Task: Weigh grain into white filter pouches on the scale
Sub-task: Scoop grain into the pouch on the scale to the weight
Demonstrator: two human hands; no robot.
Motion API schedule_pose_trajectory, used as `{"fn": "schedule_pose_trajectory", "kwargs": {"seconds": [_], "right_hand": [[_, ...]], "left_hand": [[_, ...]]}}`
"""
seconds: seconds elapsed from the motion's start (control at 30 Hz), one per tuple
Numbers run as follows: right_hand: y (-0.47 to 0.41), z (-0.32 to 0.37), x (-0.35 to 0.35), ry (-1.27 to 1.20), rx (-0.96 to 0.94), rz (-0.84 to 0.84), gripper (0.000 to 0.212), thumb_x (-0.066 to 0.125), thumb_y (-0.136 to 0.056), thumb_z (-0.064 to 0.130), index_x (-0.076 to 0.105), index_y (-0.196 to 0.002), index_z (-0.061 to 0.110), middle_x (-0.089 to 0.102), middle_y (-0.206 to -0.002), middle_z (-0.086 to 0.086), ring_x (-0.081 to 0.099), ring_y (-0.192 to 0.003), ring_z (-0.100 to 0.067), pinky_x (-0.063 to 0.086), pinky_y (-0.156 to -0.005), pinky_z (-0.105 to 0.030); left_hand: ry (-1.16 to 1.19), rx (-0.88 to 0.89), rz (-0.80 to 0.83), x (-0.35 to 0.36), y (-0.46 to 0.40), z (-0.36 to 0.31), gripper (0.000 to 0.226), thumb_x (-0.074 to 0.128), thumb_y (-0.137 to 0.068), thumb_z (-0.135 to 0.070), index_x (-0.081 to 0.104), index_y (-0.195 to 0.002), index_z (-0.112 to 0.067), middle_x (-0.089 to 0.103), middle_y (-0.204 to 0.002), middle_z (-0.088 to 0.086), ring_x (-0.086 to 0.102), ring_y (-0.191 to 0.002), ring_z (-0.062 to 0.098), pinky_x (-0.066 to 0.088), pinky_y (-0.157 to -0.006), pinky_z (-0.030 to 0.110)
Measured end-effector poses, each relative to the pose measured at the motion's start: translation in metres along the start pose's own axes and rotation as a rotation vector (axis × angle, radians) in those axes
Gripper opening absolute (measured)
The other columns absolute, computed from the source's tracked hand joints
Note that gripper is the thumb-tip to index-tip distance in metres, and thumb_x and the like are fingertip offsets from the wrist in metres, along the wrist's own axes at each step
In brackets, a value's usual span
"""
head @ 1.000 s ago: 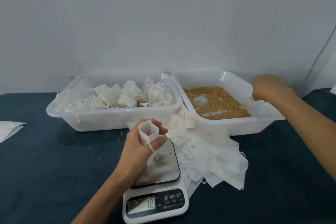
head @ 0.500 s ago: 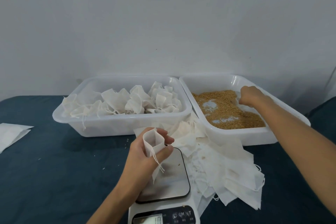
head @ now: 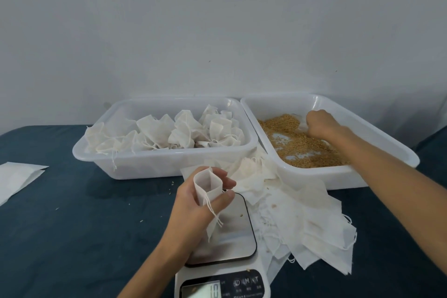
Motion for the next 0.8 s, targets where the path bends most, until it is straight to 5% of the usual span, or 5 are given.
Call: {"fn": "schedule_pose_trajectory", "kwargs": {"seconds": [0.23,0.37,0.57,0.8], "right_hand": [[0.008,0.044,0.008,-0.038,-0.108,0.104,0.018,0.081,-0.079,0.006,0.067,-0.090,0.003,0.066,-0.085,-0.009,0.061,-0.075,-0.023,0.054,-0.072,-0.036],[0.010,0.060,0.013,-0.003,-0.121,0.115,0.026,0.068,-0.090,0.012,0.051,-0.071,0.009,0.050,-0.068,-0.004,0.047,-0.058,-0.016,0.037,-0.050,-0.030],[0.017,0.073,0.019,-0.057,-0.137,0.130,0.044,0.054,-0.101,0.035,0.047,-0.066,0.010,0.050,-0.067,-0.003,0.046,-0.058,-0.015,0.033,-0.052,-0.029],[0.014,0.041,0.009,-0.148,-0.028,0.036,0.033,0.058,-0.098,0.024,0.047,-0.071,0.010,0.050,-0.070,-0.005,0.049,-0.061,-0.020,0.036,-0.052,-0.032]], "left_hand": [[0.014,-0.010,-0.003,0.000,0.000,0.000,0.031,0.078,-0.079,-0.018,0.069,-0.109,-0.012,0.078,-0.104,0.006,0.073,-0.103,0.017,0.055,-0.083,0.019],[0.033,-0.015,-0.010,-0.001,-0.001,0.001,0.032,0.078,-0.079,-0.017,0.069,-0.109,-0.011,0.078,-0.103,0.008,0.074,-0.105,0.019,0.056,-0.085,0.020],[0.047,-0.009,-0.014,-0.001,-0.001,0.001,0.033,0.078,-0.077,-0.015,0.069,-0.108,-0.007,0.078,-0.101,0.010,0.074,-0.102,0.021,0.056,-0.084,0.020],[0.053,0.001,-0.012,-0.001,-0.001,0.001,0.035,0.079,-0.076,-0.016,0.069,-0.109,-0.006,0.078,-0.101,0.011,0.075,-0.102,0.019,0.056,-0.083,0.020]]}}
Point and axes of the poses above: each hand's wrist, its own y-axis away from the middle knuckle, its own x-axis out of the palm, z = x × y, the point moved 6 cm from there along -y, towards the middle knuckle
